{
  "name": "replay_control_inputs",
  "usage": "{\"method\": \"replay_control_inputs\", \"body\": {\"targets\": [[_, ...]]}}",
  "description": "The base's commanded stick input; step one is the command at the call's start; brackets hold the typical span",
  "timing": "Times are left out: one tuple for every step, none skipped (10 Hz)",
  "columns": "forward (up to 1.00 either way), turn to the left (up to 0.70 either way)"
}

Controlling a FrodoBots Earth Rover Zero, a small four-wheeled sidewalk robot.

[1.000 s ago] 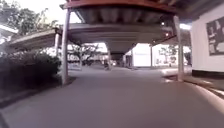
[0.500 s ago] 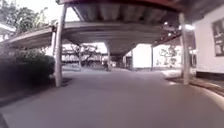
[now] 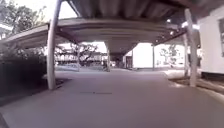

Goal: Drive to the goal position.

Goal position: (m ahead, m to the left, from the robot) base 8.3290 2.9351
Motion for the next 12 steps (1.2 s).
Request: {"method": "replay_control_inputs", "body": {"targets": [[0.7, 0.0], [0.7, 0.0], [0.7, 0.0], [0.7, 0.0], [0.7, 0.0], [0.7, 0.0], [0.7, 0.0], [0.7, 0.0], [0.7, 0.0], [0.7, 0.0], [0.7, 0.0], [0.7, 0.0]]}}
